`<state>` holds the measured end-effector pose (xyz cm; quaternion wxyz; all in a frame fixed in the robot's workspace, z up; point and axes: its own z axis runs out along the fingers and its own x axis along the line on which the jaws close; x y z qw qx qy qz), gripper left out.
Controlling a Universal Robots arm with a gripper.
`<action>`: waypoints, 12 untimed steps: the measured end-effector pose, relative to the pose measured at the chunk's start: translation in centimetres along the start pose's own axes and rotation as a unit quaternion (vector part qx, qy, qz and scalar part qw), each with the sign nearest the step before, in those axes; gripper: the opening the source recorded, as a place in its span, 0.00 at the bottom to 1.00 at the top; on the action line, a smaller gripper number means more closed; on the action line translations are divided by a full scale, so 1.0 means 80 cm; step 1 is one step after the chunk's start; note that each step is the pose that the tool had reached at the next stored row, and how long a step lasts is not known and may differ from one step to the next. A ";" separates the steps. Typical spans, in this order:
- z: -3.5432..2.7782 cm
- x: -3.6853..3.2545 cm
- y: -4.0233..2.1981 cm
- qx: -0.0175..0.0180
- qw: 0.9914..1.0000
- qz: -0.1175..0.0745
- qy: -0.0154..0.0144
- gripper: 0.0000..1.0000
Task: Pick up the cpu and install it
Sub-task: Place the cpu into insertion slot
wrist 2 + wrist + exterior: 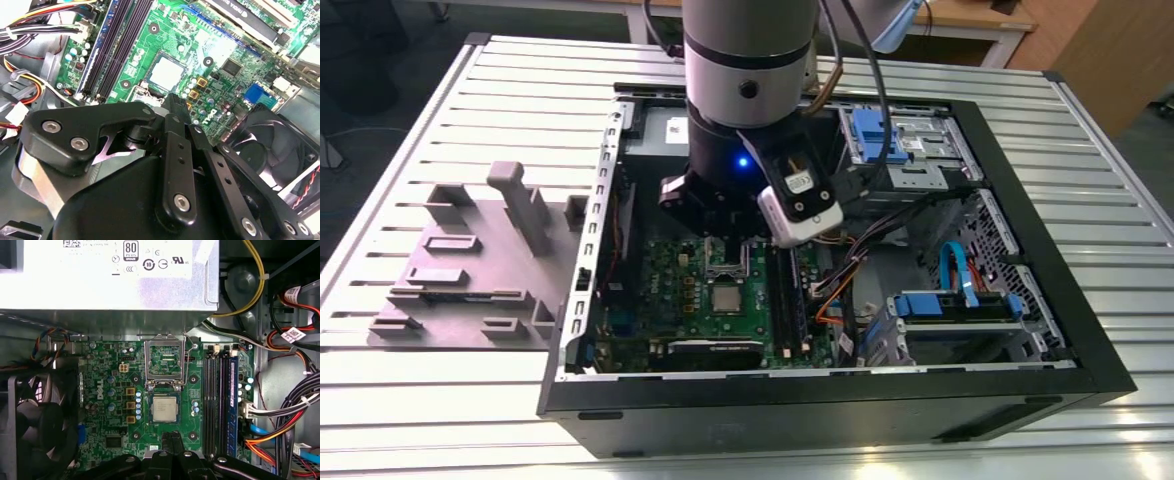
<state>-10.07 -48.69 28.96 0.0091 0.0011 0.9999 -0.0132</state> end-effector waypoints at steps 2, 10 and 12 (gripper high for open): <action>-0.0007 0.0000 0.0000 0.000 1.000 0.000 0.000 0.10; -0.0039 -0.0001 -0.0001 0.000 1.000 0.000 0.000 0.10; -0.0046 -0.0001 -0.0001 0.000 1.000 0.000 0.000 0.10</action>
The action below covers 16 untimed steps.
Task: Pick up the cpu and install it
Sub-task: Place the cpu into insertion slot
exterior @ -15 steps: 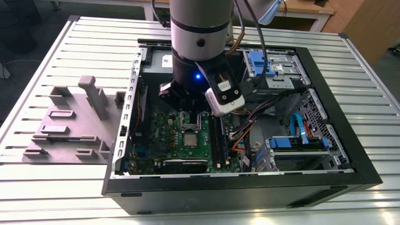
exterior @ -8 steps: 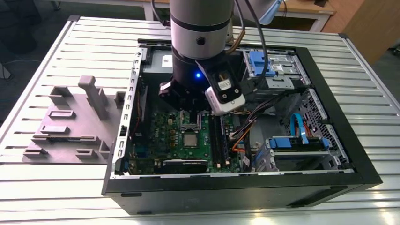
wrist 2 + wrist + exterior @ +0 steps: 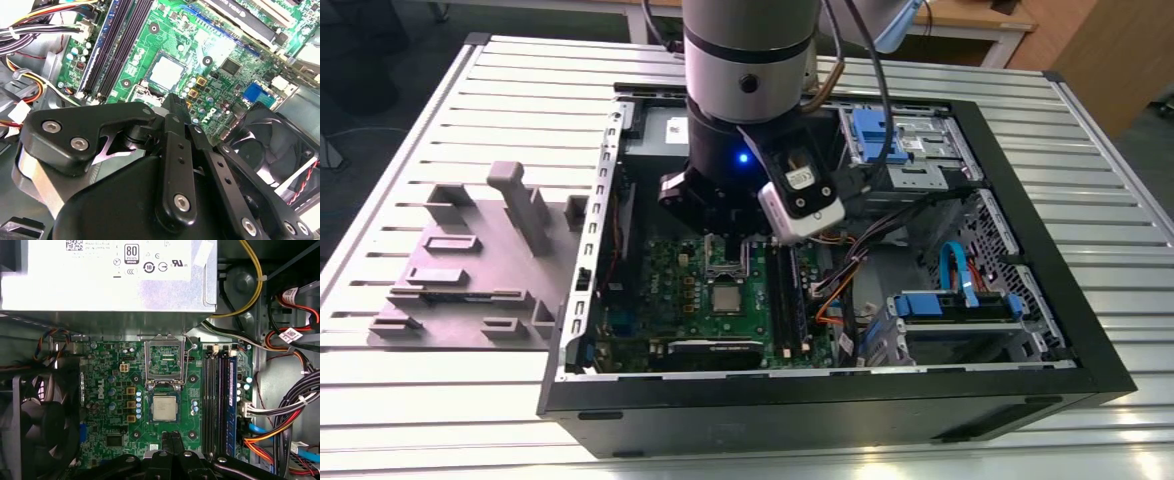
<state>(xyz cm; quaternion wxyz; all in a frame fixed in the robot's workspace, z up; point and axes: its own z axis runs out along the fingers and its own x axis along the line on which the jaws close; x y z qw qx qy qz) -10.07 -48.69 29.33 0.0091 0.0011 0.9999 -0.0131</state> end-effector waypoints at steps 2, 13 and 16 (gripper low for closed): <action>-0.0008 0.0000 0.0000 0.000 1.000 0.000 0.000 0.10; -0.0051 -0.0001 -0.0001 0.000 1.000 0.000 0.000 0.10; -0.0062 -0.0001 -0.0002 0.000 1.000 0.000 0.000 0.10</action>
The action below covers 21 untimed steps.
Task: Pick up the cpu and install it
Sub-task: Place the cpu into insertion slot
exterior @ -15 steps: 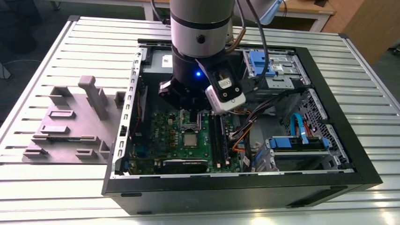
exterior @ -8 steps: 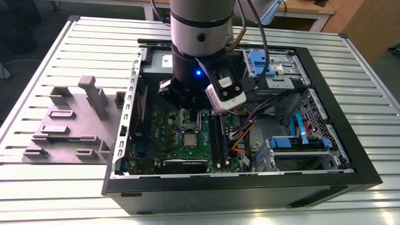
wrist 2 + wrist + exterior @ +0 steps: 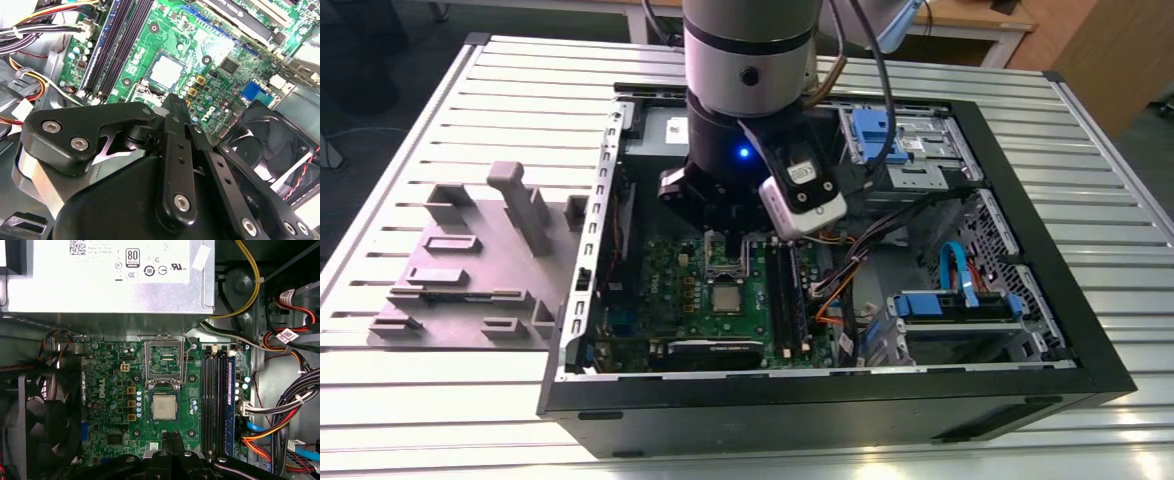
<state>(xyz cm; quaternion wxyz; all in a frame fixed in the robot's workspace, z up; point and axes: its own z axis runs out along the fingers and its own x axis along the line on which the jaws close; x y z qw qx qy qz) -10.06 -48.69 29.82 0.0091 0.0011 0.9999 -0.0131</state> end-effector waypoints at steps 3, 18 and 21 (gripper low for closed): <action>-0.0012 0.0000 0.0000 0.000 1.000 0.000 0.000 0.10; -0.0004 0.0000 0.0000 -0.001 1.000 0.000 -0.003 0.10; 0.0030 0.0001 0.0001 -0.001 1.000 0.000 -0.003 0.10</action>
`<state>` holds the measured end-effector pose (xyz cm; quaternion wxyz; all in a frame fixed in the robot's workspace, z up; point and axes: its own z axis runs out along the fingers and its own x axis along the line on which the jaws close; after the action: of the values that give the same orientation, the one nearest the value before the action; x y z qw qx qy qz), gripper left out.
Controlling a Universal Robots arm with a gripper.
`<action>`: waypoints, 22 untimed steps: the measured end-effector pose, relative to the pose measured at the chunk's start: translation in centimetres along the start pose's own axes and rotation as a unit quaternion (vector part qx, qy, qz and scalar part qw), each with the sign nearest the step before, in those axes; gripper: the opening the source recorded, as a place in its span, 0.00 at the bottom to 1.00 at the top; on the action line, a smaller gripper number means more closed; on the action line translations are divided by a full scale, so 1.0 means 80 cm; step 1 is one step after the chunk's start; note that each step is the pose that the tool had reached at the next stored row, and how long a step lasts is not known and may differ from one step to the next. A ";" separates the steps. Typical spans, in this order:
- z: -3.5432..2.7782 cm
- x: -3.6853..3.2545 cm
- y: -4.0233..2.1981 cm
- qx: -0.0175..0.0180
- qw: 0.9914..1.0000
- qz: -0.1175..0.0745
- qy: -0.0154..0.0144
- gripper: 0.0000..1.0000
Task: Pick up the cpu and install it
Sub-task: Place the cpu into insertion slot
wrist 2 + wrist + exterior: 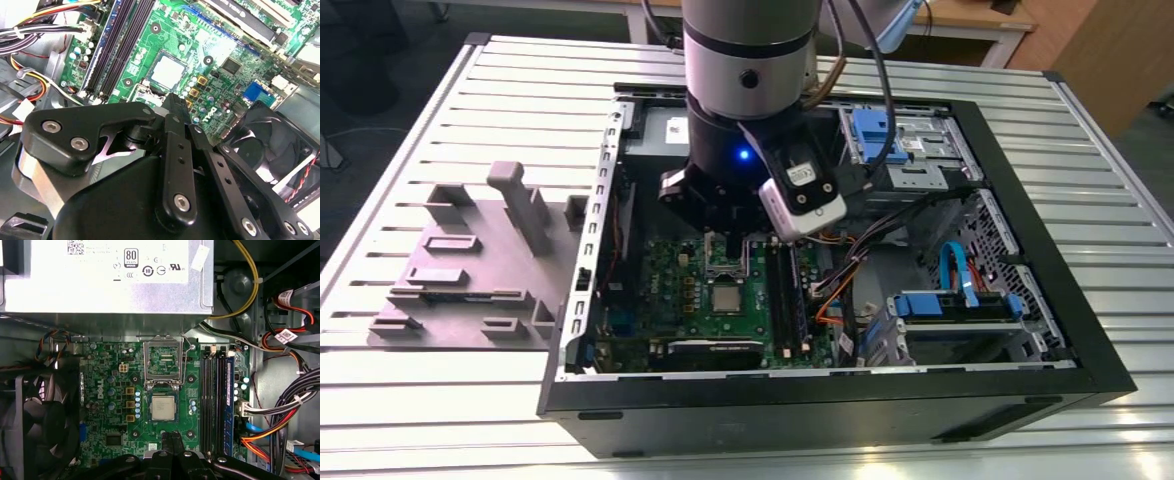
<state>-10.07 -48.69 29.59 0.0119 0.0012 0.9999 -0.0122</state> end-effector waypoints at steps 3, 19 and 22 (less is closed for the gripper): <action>0.0004 0.0000 0.0000 0.000 1.000 0.000 0.000 0.10; 0.0194 -0.0052 0.0005 0.000 1.000 0.000 0.000 0.10; 0.0194 -0.0053 0.0005 0.000 1.000 0.000 0.000 0.10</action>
<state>-9.61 -48.69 28.04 0.0118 0.0012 0.9999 -0.0121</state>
